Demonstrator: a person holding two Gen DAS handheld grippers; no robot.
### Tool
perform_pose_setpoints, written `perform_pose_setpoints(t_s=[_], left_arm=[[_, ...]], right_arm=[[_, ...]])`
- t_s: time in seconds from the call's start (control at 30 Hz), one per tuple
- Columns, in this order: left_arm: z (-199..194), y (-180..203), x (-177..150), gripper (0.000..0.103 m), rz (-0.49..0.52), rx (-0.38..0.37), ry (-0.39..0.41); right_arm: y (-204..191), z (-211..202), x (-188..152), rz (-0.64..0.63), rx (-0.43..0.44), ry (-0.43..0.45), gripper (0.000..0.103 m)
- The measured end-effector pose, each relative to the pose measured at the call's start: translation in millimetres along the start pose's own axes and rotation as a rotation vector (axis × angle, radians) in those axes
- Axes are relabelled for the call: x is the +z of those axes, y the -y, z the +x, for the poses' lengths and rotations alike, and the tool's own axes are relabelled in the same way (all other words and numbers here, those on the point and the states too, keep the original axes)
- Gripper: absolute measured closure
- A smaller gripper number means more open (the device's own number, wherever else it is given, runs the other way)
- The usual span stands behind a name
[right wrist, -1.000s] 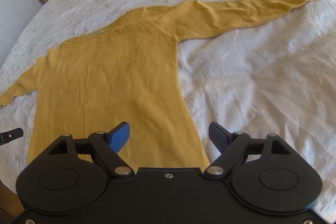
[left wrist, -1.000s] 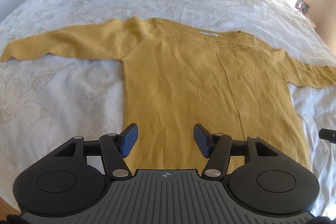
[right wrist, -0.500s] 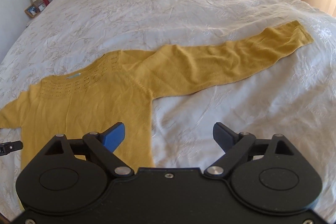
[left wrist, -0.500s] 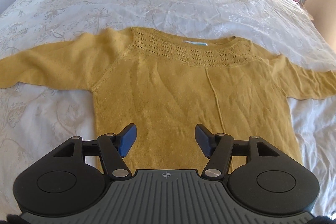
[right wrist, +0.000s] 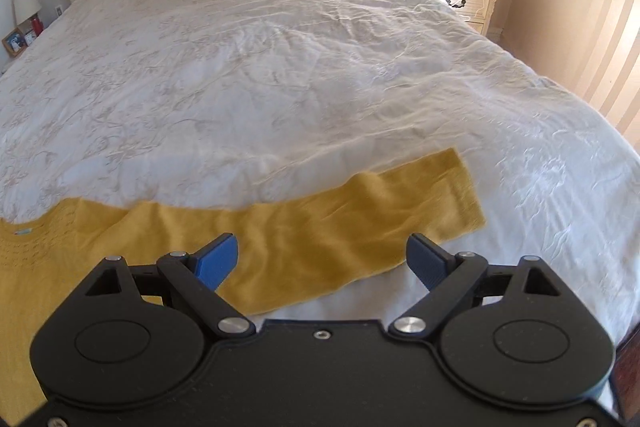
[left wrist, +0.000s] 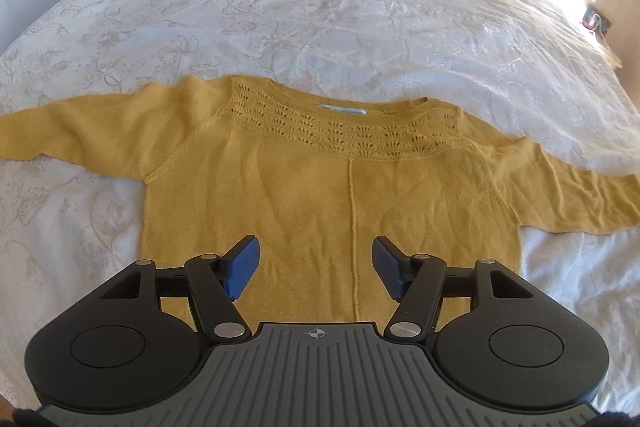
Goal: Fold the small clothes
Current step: 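Move the right tool to the sleeve cuff and grasp it, then lift the sleeve with the right tool, lay it across the chest, release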
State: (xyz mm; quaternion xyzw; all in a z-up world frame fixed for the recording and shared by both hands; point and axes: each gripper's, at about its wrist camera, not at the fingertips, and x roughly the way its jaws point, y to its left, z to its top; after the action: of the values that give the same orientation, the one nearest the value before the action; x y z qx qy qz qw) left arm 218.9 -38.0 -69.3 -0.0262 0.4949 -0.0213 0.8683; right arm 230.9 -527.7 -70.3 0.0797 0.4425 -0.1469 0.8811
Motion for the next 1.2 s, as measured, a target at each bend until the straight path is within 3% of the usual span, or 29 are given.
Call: perform_pose_setpoints(t_s=[0.2,0.4,0.5,0.53,0.57,0.63,0.77,0.9,1.07,1.2], left_arm=[[1.8,22.1,-2.7,0.042,0.005,0.027,-0.019],[1.2,32.6,-5.9,0.042,0.019,0.050,-0.033],[2.1,33.2,-8.6,0.042,0.028,0.053,-0.042],[3.0,32.7,-9.8,0.042,0.031,0.053,-0.047],[3.7,32.4,-11.1,0.042,0.034,0.054,-0.049],[4.7,30.3,-12.9,0.042,0.045,0.050,-0.052],[3.5,20.7,-14.8,0.042,0.052,0.035,-0.045],[2.7,1.8,-16.5,0.042,0.051,0.018,-0.037],[6.0,-37.9,-19.9,0.042,0.053,-0.011,-0.054],[7.5,-75.0,-20.1,0.042,0.064,-0.005,-0.057]], right_arm=[[46.7,42.3,20.9,0.025,-0.062,-0.031,0.011],[62.0,73.1,17.4,0.027,-0.066,-0.103,0.014],[55.8,70.4,15.4,-0.014,-0.062,-0.100,0.050],[53.1,68.1,15.2,-0.020,-0.046,-0.098,0.072],[50.3,66.0,16.0,-0.016,-0.020,-0.103,0.084],[39.3,56.5,16.7,-0.013,0.013,-0.090,0.090],[2.9,30.7,22.8,0.019,0.153,-0.047,0.090],[-57.9,-0.5,31.7,0.008,0.295,0.005,0.090],[-156.6,-33.7,37.2,0.001,0.484,0.039,0.090],[-245.7,-46.5,30.7,-0.008,0.632,0.018,0.090]])
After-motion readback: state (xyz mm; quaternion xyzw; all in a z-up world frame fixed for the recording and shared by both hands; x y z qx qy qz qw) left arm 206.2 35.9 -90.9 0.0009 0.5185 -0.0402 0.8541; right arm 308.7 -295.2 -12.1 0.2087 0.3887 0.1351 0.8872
